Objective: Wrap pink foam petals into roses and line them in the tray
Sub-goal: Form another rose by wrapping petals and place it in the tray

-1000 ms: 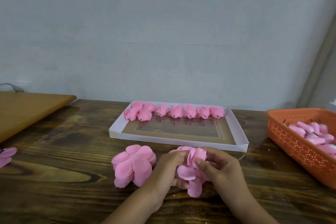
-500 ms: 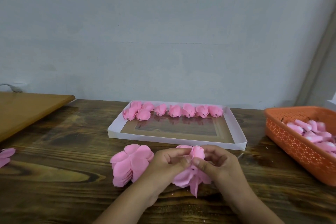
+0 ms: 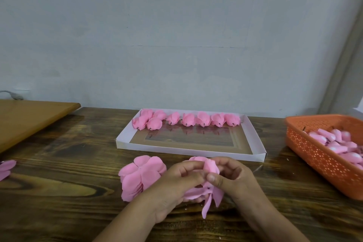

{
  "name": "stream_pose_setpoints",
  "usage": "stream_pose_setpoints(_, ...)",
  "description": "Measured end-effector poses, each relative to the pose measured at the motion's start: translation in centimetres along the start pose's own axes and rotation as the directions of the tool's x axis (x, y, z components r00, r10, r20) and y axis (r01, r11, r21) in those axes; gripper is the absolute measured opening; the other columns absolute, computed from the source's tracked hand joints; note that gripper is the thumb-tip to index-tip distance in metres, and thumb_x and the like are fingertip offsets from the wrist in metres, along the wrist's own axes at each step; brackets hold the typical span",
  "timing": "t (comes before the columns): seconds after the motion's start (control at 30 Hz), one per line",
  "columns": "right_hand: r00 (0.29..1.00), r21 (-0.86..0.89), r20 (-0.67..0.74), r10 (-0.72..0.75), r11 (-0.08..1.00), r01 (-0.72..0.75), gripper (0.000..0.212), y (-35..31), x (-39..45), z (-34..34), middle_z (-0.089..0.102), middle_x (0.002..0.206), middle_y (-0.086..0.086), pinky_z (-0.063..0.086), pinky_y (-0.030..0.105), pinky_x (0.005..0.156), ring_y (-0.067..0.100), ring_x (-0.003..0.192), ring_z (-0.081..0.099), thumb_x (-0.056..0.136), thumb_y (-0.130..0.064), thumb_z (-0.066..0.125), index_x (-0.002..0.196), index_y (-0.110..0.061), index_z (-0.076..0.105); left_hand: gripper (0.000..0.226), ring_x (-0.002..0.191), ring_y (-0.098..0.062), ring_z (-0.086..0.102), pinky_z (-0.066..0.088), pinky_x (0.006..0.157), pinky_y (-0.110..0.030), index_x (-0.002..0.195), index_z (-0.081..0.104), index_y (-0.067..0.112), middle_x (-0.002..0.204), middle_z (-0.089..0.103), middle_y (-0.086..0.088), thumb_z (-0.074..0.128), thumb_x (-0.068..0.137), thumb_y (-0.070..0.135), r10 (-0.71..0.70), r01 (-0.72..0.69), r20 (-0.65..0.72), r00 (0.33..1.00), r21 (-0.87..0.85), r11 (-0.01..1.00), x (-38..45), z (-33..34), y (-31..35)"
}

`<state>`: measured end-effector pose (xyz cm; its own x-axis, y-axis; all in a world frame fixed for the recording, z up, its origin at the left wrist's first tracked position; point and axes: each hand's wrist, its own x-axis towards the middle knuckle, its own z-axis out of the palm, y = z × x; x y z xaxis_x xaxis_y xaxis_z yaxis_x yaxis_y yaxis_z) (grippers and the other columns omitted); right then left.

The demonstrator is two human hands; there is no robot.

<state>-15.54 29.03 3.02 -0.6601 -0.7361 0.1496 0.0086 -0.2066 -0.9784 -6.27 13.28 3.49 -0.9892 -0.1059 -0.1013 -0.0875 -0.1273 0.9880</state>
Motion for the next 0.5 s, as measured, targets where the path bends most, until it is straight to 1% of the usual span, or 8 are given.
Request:
stream_pose_setpoints(0.1, 0.999, 0.014, -0.046, 0.024, 1.000, -0.024, 0.040, 0.38, 0.17, 0.00, 0.073, 0.107, 0.017, 0.060, 0.046, 0.081, 0.035, 0.096, 0.072, 0.075, -0.043, 0.082, 0.108, -0.022, 0.073, 0.022, 0.075, -0.018, 0.065, 0.052, 0.064, -0.027, 0.115, 0.074, 0.015, 0.095, 0.073, -0.012, 0.067, 0.096, 0.024, 0.017, -0.021, -0.047, 0.999, -0.084, 0.996, 0.19, 0.02, -0.06)
stream_pose_setpoints(0.17, 0.993, -0.012, -0.096, 0.064, 0.998, -0.066, 0.033, 0.68, 0.37, -0.03, 0.074, 0.109, 0.012, 0.057, 0.051, 0.088, 0.034, 0.100, 0.071, 0.086, -0.049, 0.069, 0.108, -0.025, 0.073, 0.026, 0.070, -0.017, 0.062, 0.049, 0.058, -0.027, 0.114, 0.075, 0.013, 0.096, 0.073, -0.013, 0.066, 0.093, 0.027, 0.054, -0.064, -0.073, 0.996, -0.146, 0.987, 0.25, -0.14, 0.19)
stream_pose_setpoints(0.23, 0.987, 0.006, -0.130, 0.097, 0.995, -0.097, 0.036, 0.72, 0.52, 0.03, 0.075, 0.105, 0.010, 0.057, 0.043, 0.081, 0.025, 0.094, 0.071, 0.084, -0.049, 0.062, 0.106, -0.023, 0.075, 0.025, 0.072, -0.013, 0.064, 0.049, 0.058, -0.025, 0.108, 0.077, 0.015, 0.097, 0.075, -0.009, 0.068, 0.090, 0.030, 0.093, -0.108, -0.090, 0.992, -0.186, 0.977, 0.24, -0.43, 0.48)
stream_pose_setpoints(0.3, 0.986, 0.062, -0.109, 0.125, 0.991, -0.119, 0.035, 0.55, 0.49, 0.13, 0.075, 0.099, 0.010, 0.055, 0.031, 0.069, 0.018, 0.080, 0.067, 0.081, -0.044, 0.068, 0.104, -0.019, 0.076, 0.021, 0.080, -0.016, 0.064, 0.051, 0.063, -0.026, 0.102, 0.077, 0.019, 0.097, 0.075, -0.007, 0.071, 0.089, 0.033, 0.108, -0.126, -0.092, 0.990, -0.218, 0.968, 0.19, -0.66, 0.64)
stream_pose_setpoints(0.33, 0.988, 0.084, -0.079, 0.134, 0.988, -0.128, 0.032, 0.50, 0.44, 0.12, 0.075, 0.096, 0.010, 0.054, 0.028, 0.066, 0.016, 0.076, 0.066, 0.082, -0.041, 0.073, 0.104, -0.018, 0.076, 0.025, 0.087, -0.020, 0.062, 0.051, 0.067, -0.028, 0.105, 0.076, 0.018, 0.101, 0.074, -0.009, 0.069, 0.088, 0.035, 0.107, -0.125, -0.091, 0.990, -0.235, 0.964, 0.18, -0.74, 0.64)
stream_pose_setpoints(0.4, 0.989, 0.095, -0.024, 0.143, 0.986, -0.141, 0.032, 0.59, 0.32, -0.14, 0.074, 0.095, 0.010, 0.054, 0.029, 0.065, 0.015, 0.072, 0.064, 0.081, -0.034, 0.073, 0.107, -0.016, 0.075, 0.036, 0.095, -0.026, 0.060, 0.051, 0.073, -0.031, 0.113, 0.072, 0.014, 0.109, 0.072, -0.015, 0.068, 0.086, 0.037, 0.094, -0.118, -0.103, 0.990, -0.257, 0.959, 0.19, -0.73, 0.60)
stream_pose_setpoints(0.43, 0.990, 0.090, -0.007, 0.144, 0.986, -0.143, 0.033, 0.69, 0.32, -0.32, 0.073, 0.097, 0.011, 0.054, 0.031, 0.067, 0.016, 0.070, 0.062, 0.080, -0.032, 0.073, 0.108, -0.016, 0.074, 0.037, 0.093, -0.025, 0.061, 0.051, 0.072, -0.030, 0.115, 0.071, 0.013, 0.109, 0.071, -0.016, 0.071, 0.086, 0.036, 0.090, -0.117, -0.112, 0.990, -0.261, 0.958, 0.18, -0.67, 0.62)
stream_pose_setpoints(0.5, 0.990, 0.092, -0.001, 0.139, 0.986, -0.139, 0.035, 0.82, 0.35, -0.64, 0.073, 0.099, 0.012, 0.054, 0.034, 0.068, 0.019, 0.068, 0.059, 0.076, -0.026, 0.077, 0.110, -0.016, 0.073, 0.032, 0.085, -0.017, 0.063, 0.051, 0.065, -0.025, 0.112, 0.072, 0.015, 0.108, 0.072, -0.013, 0.072, 0.088, 0.036, 0.087, -0.116, -0.118, 0.989, -0.266, 0.957, 0.16, -0.46, 0.65)
